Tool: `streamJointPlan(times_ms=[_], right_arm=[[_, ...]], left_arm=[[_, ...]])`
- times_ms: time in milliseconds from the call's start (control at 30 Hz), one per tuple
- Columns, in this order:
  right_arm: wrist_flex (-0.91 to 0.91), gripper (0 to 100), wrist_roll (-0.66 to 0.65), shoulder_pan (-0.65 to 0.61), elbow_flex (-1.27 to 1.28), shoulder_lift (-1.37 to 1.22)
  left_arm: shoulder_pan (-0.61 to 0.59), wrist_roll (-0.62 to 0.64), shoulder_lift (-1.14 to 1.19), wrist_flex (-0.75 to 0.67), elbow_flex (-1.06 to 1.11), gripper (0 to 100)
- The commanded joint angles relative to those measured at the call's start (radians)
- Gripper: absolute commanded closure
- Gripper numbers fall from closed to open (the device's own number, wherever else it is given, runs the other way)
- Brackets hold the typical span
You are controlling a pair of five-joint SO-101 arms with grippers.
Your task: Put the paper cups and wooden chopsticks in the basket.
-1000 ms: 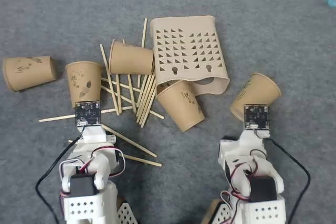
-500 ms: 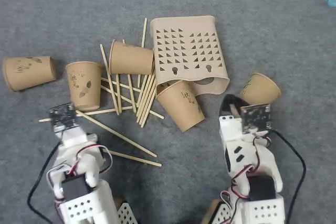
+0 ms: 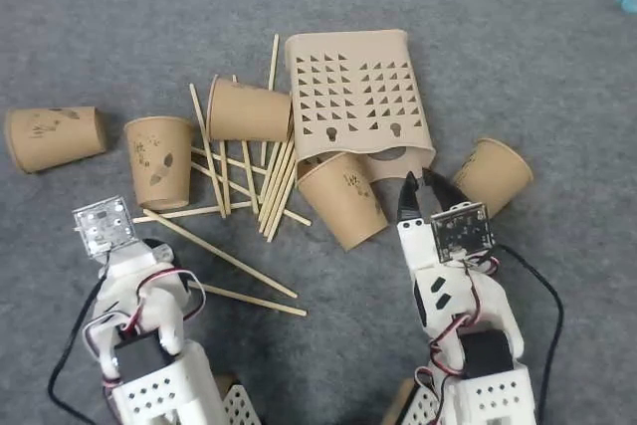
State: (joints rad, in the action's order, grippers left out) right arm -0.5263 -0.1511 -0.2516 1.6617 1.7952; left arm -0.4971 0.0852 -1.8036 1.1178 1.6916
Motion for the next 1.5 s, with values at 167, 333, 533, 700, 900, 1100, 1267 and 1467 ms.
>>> streamJointPlan(times_ms=[167, 333, 533, 700, 900, 1100, 1267, 1467], right_arm=[[-0.15, 84.3, 0.069, -0.008, -0.063, -0.002], [-0.209, 72.3, 0.071, -0.007, -0.091, -0.004], [-0.214, 71.7, 0.071, -0.007, -0.138, -0.038], [-0.217, 71.6, 0.071, -0.007, -0.373, -0.372], [-0.341, 71.5, 0.068, -0.001, -0.752, -0.935], [-0.209, 71.5, 0.064, 0.068, -0.876, -1.251], [-0.035, 71.4, 0.064, 0.102, -0.875, -1.391], [0.263, 71.6, 0.068, 0.096, -0.876, -1.555]], left_arm=[[-0.046, -0.115, -0.02, 0.032, -0.047, 85], [-0.063, -0.115, -0.02, 0.032, -0.048, 83], [-0.064, -0.115, -0.02, 0.032, -0.048, 83], [-0.063, -0.115, -0.02, 0.032, -0.048, 83], [-0.068, -0.115, -0.02, 0.032, -0.047, 83], [-0.068, -0.115, -0.02, 0.031, -0.045, 83], [-0.066, -0.115, -0.02, 0.029, -0.044, 83], [-0.066, -0.115, -0.02, 0.028, -0.044, 83]])
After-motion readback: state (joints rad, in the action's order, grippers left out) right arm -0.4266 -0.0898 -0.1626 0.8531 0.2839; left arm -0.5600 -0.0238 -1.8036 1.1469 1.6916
